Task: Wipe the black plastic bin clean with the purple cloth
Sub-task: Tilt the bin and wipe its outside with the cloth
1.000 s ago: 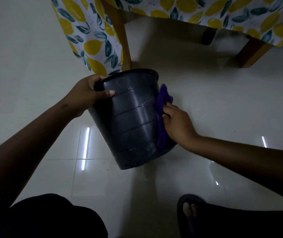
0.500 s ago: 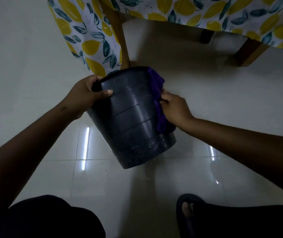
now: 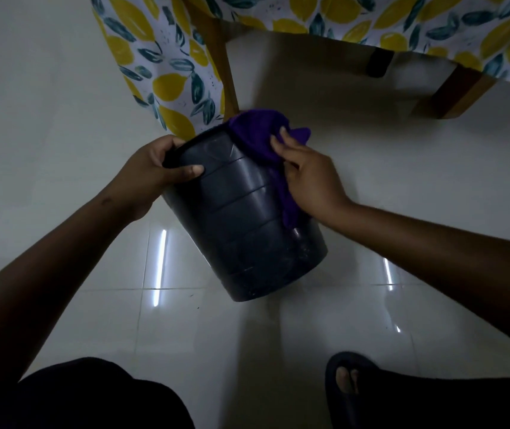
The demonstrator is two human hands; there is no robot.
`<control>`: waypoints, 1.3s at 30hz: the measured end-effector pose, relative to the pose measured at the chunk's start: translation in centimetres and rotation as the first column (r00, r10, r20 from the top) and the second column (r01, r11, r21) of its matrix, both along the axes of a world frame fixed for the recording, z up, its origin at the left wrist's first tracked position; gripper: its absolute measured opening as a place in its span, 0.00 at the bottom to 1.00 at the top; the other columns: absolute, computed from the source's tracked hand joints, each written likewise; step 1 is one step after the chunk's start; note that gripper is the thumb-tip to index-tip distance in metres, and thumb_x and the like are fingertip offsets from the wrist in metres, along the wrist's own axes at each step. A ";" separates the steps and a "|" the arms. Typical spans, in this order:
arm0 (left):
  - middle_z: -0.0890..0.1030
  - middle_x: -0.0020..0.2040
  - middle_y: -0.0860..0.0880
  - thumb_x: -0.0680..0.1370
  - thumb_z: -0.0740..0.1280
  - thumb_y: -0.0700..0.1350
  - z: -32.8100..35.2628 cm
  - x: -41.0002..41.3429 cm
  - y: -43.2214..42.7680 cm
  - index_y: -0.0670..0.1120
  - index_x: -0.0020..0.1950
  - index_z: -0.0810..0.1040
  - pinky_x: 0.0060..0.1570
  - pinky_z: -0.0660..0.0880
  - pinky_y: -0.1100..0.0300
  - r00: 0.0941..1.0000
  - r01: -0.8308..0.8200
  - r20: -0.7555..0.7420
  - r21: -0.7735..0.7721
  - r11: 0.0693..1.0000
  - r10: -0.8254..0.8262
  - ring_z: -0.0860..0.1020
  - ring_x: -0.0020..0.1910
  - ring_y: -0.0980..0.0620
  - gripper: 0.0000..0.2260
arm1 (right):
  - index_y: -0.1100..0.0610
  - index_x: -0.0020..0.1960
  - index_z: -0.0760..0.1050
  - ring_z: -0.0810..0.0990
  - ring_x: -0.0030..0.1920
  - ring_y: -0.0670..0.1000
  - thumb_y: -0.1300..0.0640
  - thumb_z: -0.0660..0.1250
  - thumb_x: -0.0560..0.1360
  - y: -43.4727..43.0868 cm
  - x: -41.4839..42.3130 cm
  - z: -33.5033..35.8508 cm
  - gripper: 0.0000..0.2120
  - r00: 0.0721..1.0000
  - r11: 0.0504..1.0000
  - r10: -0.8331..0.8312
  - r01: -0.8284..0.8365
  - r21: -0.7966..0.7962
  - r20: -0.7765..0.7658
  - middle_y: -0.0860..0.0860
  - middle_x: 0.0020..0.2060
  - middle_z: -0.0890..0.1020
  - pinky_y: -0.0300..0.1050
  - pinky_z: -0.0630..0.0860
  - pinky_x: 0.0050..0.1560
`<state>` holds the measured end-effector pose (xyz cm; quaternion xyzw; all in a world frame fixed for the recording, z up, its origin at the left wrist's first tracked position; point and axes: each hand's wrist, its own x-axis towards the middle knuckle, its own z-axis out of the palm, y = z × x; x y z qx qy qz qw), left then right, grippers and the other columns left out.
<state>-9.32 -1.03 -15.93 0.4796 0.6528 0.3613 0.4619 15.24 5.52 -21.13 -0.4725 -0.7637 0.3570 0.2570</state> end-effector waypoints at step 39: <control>0.70 0.59 0.54 0.70 0.77 0.49 -0.3 1.6 -0.5 0.46 0.69 0.65 0.48 0.68 0.65 0.856 0.136 -0.497 -0.049 0.989 -0.143 0.70 0.57 0.55 0.33 | 0.53 0.69 0.68 0.63 0.72 0.59 0.67 0.60 0.75 -3.1 -1.8 0.1 0.24 0.987 0.989 0.111 -0.121 0.081 0.118 0.55 0.71 0.68 0.53 0.58 0.74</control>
